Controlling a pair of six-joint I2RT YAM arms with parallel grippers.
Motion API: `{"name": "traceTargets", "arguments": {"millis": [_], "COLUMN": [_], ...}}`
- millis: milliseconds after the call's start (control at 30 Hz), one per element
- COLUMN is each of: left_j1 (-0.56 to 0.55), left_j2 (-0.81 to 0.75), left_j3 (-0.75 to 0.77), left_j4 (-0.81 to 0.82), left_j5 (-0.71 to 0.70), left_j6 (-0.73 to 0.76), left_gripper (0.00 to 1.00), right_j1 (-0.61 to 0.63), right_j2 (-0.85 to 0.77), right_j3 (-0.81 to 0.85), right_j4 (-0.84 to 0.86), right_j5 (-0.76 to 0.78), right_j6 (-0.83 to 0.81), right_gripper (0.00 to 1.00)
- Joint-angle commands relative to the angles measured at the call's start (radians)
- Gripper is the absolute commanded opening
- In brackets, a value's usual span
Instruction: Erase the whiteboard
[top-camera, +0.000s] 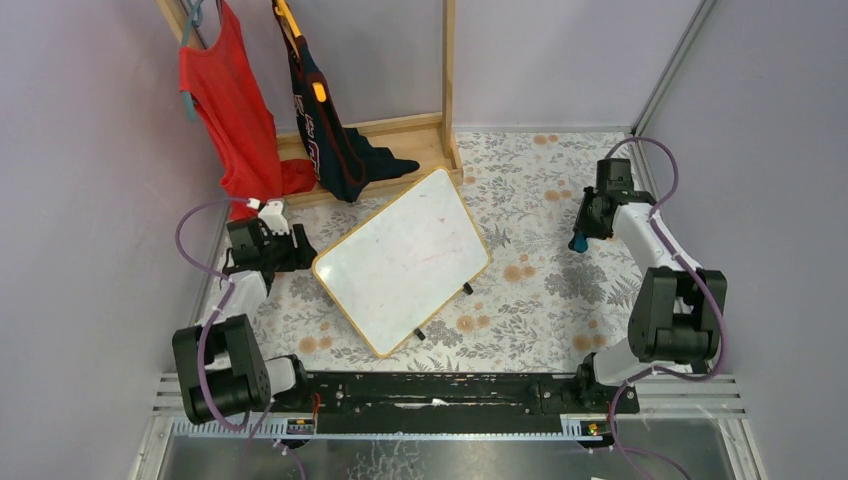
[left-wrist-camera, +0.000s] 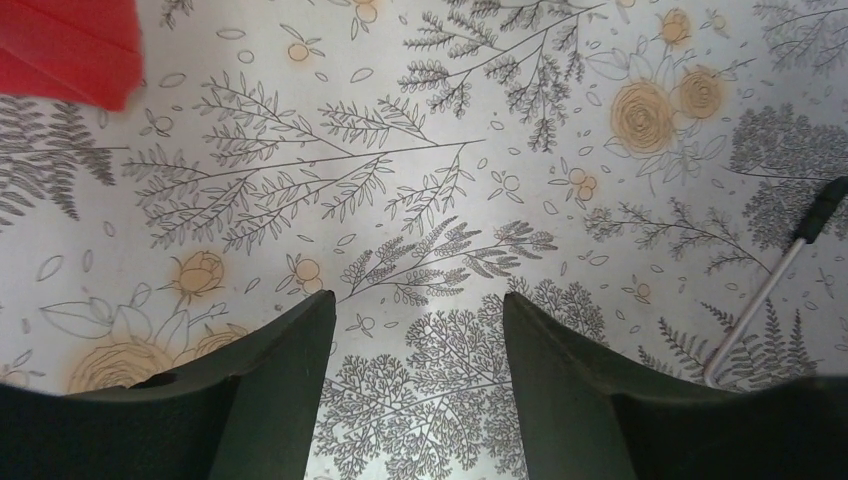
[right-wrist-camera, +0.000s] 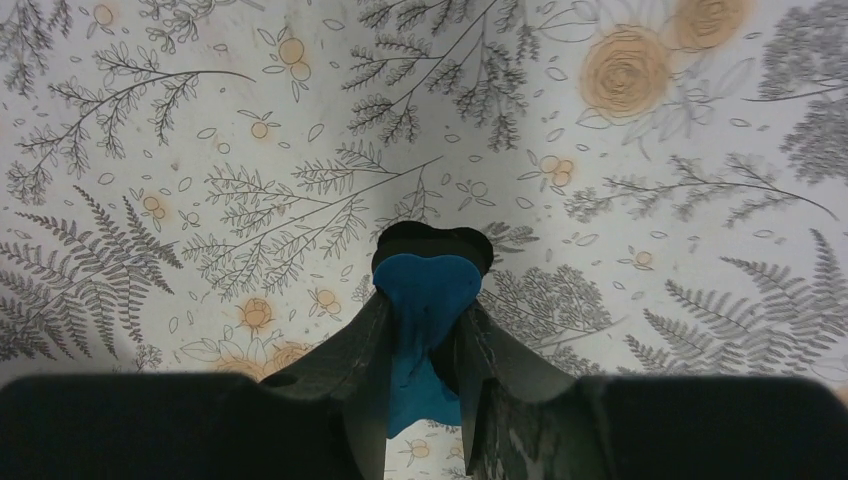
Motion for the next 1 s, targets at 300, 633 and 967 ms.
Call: {"name": "traceTargets", "arguments": {"millis": [300, 633, 967], "left_j1": [-0.021, -0.024, -0.026], "left_j2": [0.11, 0.096, 0.082], "left_j3": [-0.013, -0.025, -0.012], "left_j4": [0.185, 0.198, 0.198], "left_j5": [0.03, 0.035, 0.035], "left_j6": [-0.025, -0.026, -0.041], "left_gripper": [0.6, 0.6, 0.61], "right_j1": [-0.001, -0.001, -0.001], "right_j2": [0.214, 0.26, 0.252], "right_j3": [0.125, 0.095, 0.095], "right_j4": [-0.026, 0.02, 0.027], "right_j5": [-0.089, -0.085, -0.087], "right_j6": [-0.015, -0.006, -0.009], "right_gripper": [0.06, 0.11, 0.39]}}
